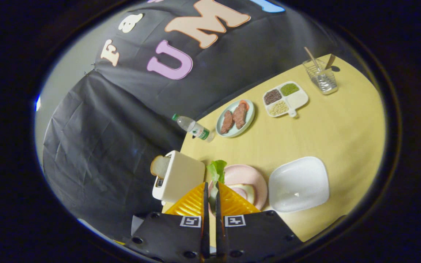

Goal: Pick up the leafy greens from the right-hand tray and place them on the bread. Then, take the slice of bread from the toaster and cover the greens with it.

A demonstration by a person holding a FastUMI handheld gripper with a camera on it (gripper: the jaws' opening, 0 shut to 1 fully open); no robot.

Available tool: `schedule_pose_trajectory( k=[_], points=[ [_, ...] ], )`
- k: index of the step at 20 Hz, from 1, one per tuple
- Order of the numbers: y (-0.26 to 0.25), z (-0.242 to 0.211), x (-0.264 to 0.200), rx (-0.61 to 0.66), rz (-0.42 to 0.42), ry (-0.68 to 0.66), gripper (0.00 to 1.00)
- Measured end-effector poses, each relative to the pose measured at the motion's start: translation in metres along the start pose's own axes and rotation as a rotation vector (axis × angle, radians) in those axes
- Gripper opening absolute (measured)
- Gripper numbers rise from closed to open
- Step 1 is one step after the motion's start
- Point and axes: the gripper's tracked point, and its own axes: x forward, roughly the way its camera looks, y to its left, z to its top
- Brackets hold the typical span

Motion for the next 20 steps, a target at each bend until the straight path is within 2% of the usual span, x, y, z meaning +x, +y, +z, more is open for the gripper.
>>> schedule_pose_trajectory(
  k=[8,15,19,20],
  points=[
    [0.041,-0.038,0.057,0.034,0.042,0.079,0.1],
    [-0.01,-0.062,0.085,0.054,-0.108,0.121,0.09],
    [-0.052,-0.065,0.085,-0.014,-0.244,0.124,0.09],
    [-0.06,-0.066,0.085,-0.037,-0.272,0.121,0.16]
  ],
)
